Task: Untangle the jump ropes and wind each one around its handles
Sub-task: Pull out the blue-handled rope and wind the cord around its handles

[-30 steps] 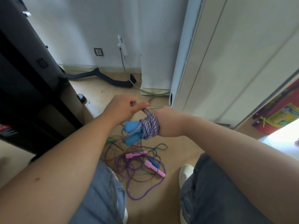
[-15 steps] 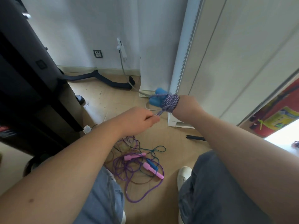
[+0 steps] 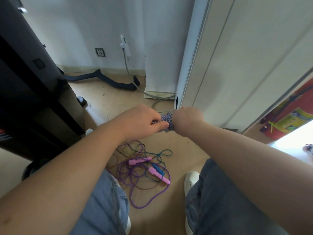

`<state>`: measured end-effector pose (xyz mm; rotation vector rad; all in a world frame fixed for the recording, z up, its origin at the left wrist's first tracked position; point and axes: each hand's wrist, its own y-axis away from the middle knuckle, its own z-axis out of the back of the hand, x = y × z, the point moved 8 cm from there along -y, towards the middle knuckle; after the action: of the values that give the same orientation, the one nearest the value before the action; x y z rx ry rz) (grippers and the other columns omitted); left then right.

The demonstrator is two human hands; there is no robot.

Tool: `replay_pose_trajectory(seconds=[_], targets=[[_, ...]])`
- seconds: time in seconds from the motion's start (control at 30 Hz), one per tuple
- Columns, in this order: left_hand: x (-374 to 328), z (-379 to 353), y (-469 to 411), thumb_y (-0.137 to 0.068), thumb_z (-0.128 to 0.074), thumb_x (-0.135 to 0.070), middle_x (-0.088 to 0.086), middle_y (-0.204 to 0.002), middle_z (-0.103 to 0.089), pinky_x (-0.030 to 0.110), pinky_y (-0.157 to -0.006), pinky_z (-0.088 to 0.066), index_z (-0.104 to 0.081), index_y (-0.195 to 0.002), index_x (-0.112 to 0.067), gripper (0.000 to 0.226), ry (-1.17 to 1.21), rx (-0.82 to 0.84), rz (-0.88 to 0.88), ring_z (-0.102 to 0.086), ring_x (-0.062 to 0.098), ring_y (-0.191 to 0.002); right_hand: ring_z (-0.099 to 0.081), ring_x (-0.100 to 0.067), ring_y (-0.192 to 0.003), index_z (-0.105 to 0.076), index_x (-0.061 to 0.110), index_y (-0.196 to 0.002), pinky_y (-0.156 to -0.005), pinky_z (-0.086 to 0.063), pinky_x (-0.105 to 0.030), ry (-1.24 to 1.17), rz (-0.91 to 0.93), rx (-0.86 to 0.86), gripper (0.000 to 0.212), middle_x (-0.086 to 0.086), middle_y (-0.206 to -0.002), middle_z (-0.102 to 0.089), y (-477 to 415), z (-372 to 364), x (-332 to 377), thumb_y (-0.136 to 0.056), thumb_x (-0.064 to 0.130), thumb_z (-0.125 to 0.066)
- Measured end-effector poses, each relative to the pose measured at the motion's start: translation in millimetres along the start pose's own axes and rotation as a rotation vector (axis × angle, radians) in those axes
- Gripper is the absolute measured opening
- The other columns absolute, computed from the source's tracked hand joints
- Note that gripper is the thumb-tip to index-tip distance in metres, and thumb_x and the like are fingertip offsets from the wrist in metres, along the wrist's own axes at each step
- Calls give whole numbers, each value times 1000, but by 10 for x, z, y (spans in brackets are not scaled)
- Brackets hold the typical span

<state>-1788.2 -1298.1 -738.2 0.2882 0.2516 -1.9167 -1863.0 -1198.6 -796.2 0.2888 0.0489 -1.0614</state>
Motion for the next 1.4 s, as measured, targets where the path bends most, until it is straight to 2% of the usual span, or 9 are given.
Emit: replay_pose_trajectory(seconds=[0.23,0.33,0.47,0.53,0.87,1.03,1.2,1.3,1.4], targets=[[602,213,58,-85,-49,-71,2,-48,-46,34,-55,-41,-56,-56,-9,69,205,-158,273,-40,18,-45,-54,-19,-63,-56,25,-87,-60,-52,-33,-18,539,2,2,8,-64,-46,363,154,658,-89,25,-55],[705,138,46,-93,-49,-62,4,-58,-61,33,-63,-46,-65,-65,-10,61,354,-157,398,-55,21,-56,-53,-21,-66,-39,28,-70,-64,-46,-32,-161,469,-42,26,9,-63,-44,367,357,567,-90,28,-57],[643,-120,77,-100,-54,-14,-8,-77,-57,14,-57,-49,-58,-91,-22,13,1043,-133,537,-58,2,-68,-62,-26,-81,-62,13,-89,-78,-54,-39,-487,323,-103,18,-1,-79,-62,298,436,394,-95,30,-59],[642,-161,91,-98,-48,6,-6,-83,-56,13,-54,-42,-55,-100,-23,30,1193,-136,565,-51,4,-63,-62,-26,-86,-65,7,-100,-79,-53,-37,-570,285,-148,22,-6,-92,-67,213,451,346,-98,28,-58],[479,-290,67,-99,-38,-7,8,-93,-60,30,-65,-54,-57,-120,-6,28,1662,-227,692,-61,17,-73,-57,-27,-76,-51,22,-87,-63,-40,-31,-560,-81,-273,7,6,-74,-50,16,298,-76,-87,17,-46],[441,-282,45,-83,-60,-66,0,-87,-65,23,-57,-45,-67,-119,-15,63,1676,-226,698,-57,9,-71,-52,-31,-68,-43,19,-104,-58,-40,-34,-477,-50,-428,18,6,-68,-43,197,494,-36,-88,13,-49],[525,-223,50,-82,-70,-54,1,-77,-62,14,-47,-50,-67,-102,-8,50,1659,-373,738,-54,4,-55,-66,-29,-84,-42,23,-129,-63,-48,-34,-484,57,-453,43,3,-93,-62,185,484,26,-89,27,-57],[617,-120,63,-87,-72,-41,0,-77,-67,15,-51,-52,-68,-97,-7,36,1507,-527,698,-61,4,-57,-59,-21,-112,-32,26,-148,-90,-53,-38,-549,264,-358,81,3,-129,-59,167,449,151,-80,39,-73],[628,1,67,-90,-70,-32,2,-82,-71,21,-56,-54,-68,-99,-9,25,1294,-562,580,-69,12,-68,-51,-5,-115,-30,23,-152,-97,-47,-20,-923,372,-166,91,6,-138,-52,229,473,217,-80,55,-75]])
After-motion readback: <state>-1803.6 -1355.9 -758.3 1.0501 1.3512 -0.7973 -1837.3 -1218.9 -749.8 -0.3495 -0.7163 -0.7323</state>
